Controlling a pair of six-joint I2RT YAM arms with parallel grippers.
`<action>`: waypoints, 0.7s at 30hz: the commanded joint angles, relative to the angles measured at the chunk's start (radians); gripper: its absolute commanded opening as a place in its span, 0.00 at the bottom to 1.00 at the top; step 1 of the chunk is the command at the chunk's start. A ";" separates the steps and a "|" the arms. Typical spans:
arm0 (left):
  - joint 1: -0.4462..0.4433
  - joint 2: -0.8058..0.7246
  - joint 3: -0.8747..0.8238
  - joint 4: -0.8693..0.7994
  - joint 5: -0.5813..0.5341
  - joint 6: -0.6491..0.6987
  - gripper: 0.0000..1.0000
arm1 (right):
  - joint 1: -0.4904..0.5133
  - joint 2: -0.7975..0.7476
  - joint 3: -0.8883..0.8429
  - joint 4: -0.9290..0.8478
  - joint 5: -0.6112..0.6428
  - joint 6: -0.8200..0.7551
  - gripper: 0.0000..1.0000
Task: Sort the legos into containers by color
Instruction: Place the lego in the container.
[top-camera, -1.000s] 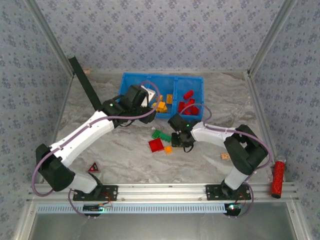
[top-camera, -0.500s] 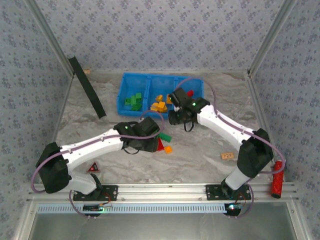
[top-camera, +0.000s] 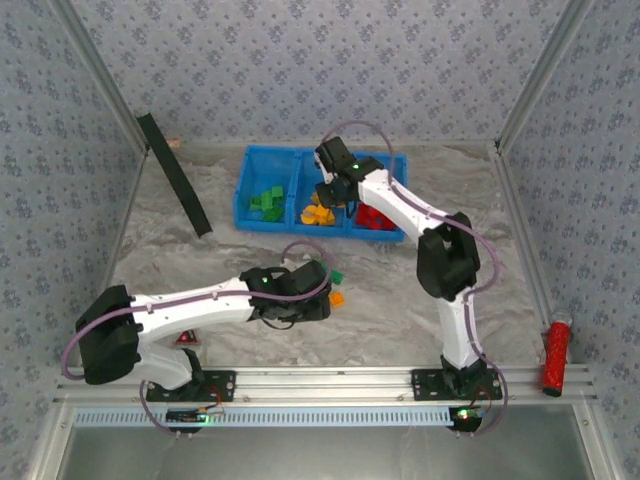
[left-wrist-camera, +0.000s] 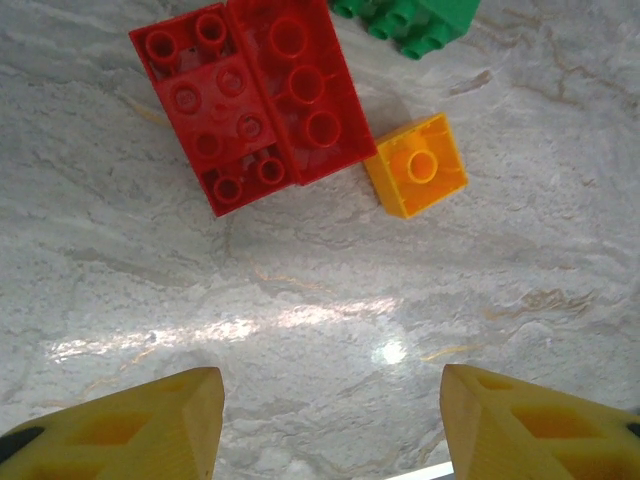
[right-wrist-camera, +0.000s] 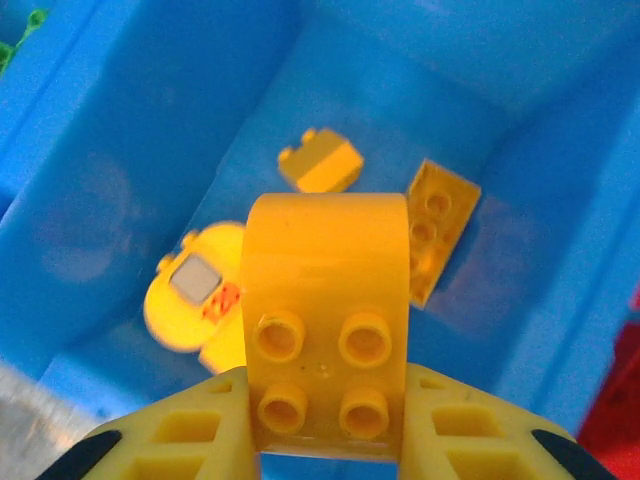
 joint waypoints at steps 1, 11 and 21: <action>-0.005 0.025 0.018 0.042 -0.010 -0.058 0.61 | -0.008 0.087 0.112 -0.022 0.037 -0.071 0.30; 0.003 0.208 0.101 0.062 0.047 -0.116 0.63 | -0.021 0.270 0.293 -0.048 0.053 -0.146 0.33; 0.006 0.313 0.212 0.014 0.027 -0.137 0.64 | -0.033 0.295 0.328 -0.039 0.033 -0.204 0.45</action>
